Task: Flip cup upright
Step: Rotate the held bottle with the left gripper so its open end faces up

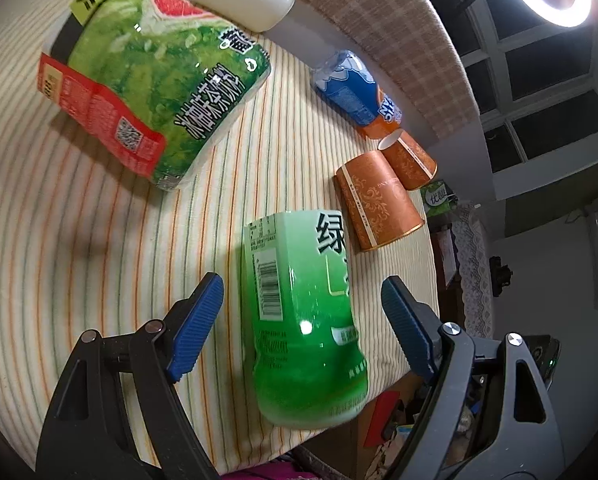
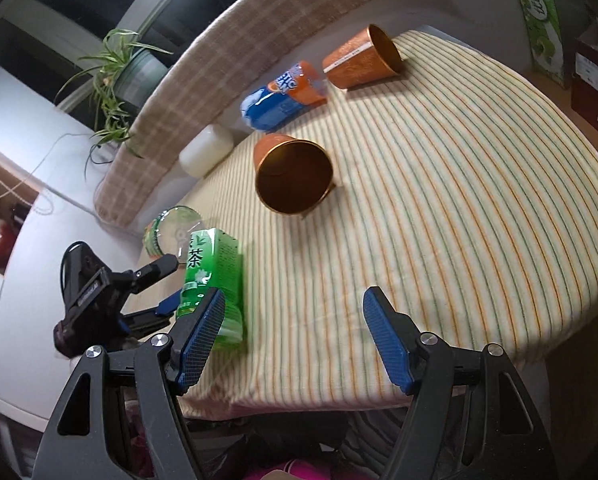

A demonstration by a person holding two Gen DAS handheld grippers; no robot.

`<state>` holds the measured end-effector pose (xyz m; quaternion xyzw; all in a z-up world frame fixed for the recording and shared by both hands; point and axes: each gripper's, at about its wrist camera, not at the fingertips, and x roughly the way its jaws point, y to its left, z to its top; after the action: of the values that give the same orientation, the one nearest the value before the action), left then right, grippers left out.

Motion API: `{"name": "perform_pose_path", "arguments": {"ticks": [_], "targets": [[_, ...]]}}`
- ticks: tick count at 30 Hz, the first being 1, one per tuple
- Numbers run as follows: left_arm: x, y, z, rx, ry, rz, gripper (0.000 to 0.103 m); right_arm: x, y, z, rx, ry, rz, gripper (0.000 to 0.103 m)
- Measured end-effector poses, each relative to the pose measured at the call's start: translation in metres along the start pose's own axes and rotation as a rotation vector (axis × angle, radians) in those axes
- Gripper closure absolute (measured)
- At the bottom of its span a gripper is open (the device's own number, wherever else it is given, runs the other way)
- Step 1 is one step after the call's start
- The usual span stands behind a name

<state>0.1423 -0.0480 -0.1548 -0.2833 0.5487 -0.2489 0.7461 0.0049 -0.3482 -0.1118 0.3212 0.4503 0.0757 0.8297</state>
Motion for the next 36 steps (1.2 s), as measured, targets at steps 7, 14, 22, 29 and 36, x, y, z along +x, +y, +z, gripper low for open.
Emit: {"name": "perform_pose_path", "arguments": {"ticks": [7, 14, 22, 29, 36], "targets": [[0.015, 0.0, 0.006, -0.014, 0.021, 0.008, 0.02, 0.001, -0.007, 0.0, 0.007, 0.006, -0.005, 0.032], [0.025, 0.0, 0.008, -0.011, 0.035, 0.018, 0.036, -0.001, -0.01, 0.001, 0.012, -0.012, -0.02, 0.032], [0.021, -0.005, 0.006, 0.023, 0.009, 0.041, 0.041, -0.003, -0.012, 0.001, 0.013, -0.018, -0.031, 0.032], [0.004, -0.02, 0.003, 0.109, -0.063, 0.087, 0.041, -0.002, -0.011, 0.002, 0.014, -0.023, -0.032, 0.032], [-0.013, -0.037, -0.006, 0.217, -0.151, 0.148, 0.041, -0.002, -0.007, 0.001, 0.002, -0.024, -0.034, 0.032]]}}
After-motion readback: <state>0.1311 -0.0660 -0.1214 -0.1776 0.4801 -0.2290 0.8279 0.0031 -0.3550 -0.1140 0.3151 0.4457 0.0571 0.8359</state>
